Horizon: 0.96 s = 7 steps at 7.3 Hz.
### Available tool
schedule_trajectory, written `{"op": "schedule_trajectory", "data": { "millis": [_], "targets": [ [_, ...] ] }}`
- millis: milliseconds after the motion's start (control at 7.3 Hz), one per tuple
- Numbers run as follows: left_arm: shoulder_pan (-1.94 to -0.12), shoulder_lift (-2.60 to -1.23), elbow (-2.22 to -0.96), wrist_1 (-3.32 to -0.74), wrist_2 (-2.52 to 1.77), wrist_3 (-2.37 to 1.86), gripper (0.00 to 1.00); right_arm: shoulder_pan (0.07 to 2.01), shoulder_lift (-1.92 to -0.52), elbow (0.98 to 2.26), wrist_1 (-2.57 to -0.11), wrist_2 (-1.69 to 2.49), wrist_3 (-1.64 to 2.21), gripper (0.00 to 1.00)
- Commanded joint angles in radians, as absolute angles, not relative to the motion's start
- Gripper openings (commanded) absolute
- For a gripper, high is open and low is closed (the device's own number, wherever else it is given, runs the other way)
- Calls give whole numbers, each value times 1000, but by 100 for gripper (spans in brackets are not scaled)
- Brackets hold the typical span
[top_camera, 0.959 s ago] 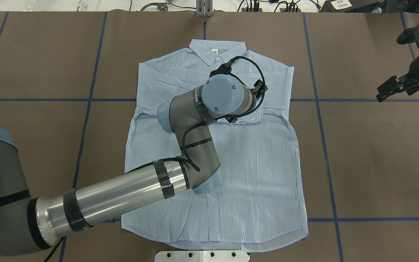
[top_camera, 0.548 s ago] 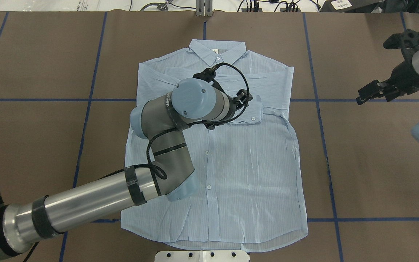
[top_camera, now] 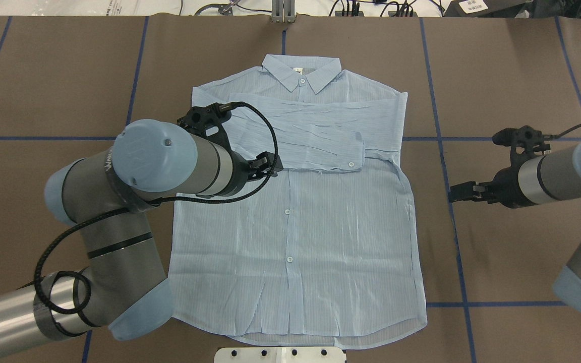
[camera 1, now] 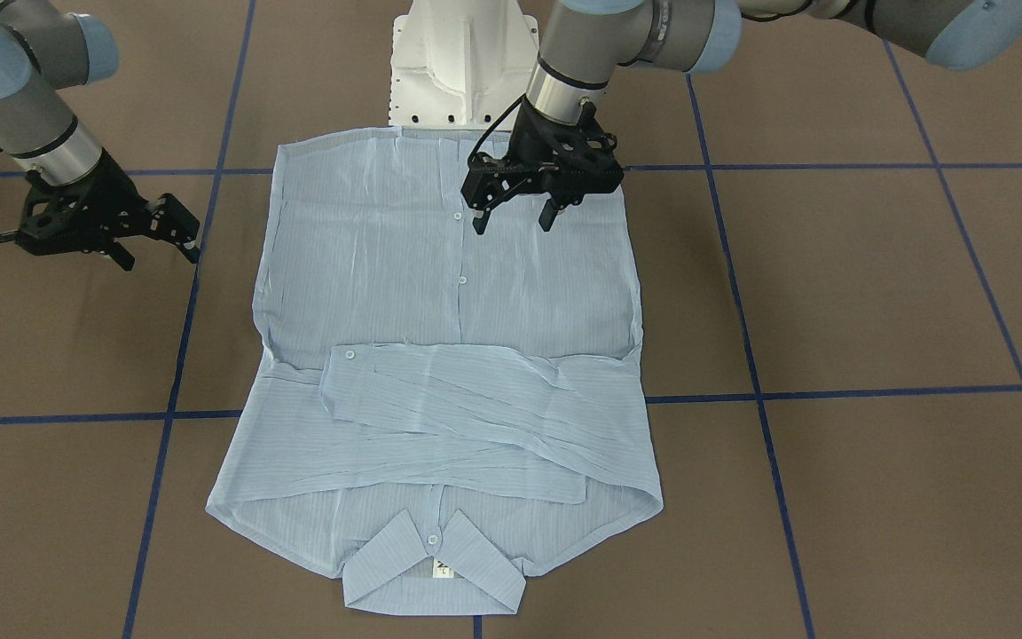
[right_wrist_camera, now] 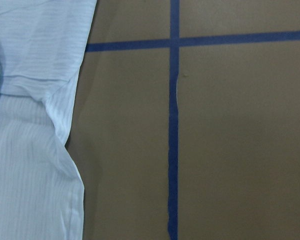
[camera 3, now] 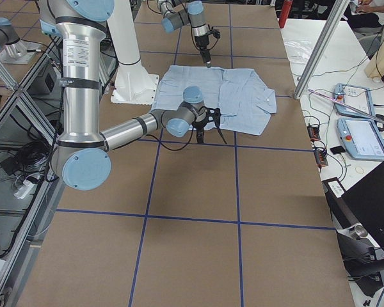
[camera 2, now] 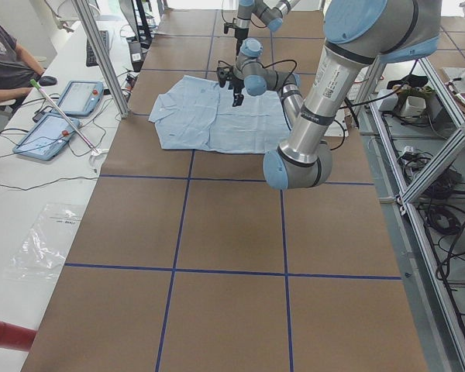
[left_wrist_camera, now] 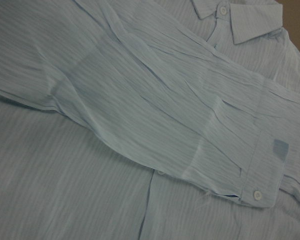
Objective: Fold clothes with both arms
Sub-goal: 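Release the sleeve with the left gripper while the right gripper reaches the hem corner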
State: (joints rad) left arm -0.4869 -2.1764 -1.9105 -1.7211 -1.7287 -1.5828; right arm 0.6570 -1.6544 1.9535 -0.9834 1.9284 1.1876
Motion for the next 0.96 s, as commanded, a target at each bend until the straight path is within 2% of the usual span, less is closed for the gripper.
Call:
{"op": "schedule_trajectory", "data": {
  "millis": [0,274,822],
  "targets": [
    [-480,-2164,-2011,-1630,-1736,-1577,100,405,-1736,2083,-968,1754,1406,100],
    [-479,-2163,-2023,-1621,-1735,-1577,100,155,-1741,2088,-980,1504,1541,100],
    [-479,-2163,-2023,-1623,-1735,-1577,100,77,-1730,2092,-1060,1488,1554,100]
  ]
}}
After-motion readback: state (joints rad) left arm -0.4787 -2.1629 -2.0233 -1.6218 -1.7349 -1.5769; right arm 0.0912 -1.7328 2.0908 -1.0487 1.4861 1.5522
